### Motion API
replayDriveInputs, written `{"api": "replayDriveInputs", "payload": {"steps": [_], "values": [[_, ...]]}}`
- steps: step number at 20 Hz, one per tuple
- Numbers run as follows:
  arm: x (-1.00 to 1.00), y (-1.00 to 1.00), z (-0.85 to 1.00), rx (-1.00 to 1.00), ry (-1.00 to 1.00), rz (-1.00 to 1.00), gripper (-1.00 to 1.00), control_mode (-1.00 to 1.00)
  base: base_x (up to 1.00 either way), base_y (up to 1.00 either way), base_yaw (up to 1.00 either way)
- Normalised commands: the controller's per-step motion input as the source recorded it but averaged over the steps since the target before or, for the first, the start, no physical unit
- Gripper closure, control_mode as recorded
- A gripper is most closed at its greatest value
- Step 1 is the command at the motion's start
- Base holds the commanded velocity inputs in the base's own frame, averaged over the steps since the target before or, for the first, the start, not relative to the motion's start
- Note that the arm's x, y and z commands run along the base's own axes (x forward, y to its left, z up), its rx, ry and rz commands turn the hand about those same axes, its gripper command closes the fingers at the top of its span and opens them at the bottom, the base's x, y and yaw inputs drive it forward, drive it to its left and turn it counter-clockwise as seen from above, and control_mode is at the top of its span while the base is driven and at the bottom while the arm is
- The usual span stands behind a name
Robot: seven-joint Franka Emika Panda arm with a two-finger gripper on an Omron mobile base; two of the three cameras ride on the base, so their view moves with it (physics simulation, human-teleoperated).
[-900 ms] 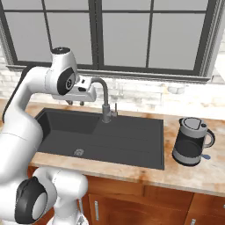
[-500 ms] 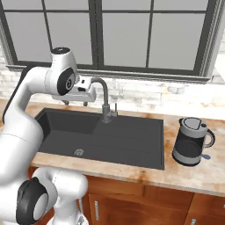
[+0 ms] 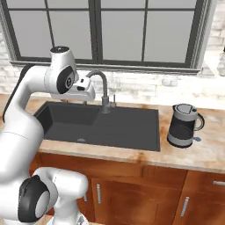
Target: Navigate to the coffee machine.
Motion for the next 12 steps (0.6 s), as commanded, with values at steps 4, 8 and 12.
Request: {"api": "replayDriveInputs", "payload": {"steps": [4,8,12], "values": [[0.0,0.0,0.0,0.0,0.0,0.0,-1.0,1.0,-0.69,-0.06,-0.34],[0.0,0.0,0.0,0.0,0.0,0.0,-1.0,1.0,-0.59,0.0,-0.25],[0.0,0.0,0.0,0.0,0.0,0.0,-1.0,1.0,-0.62,0.0,-0.17]]}}
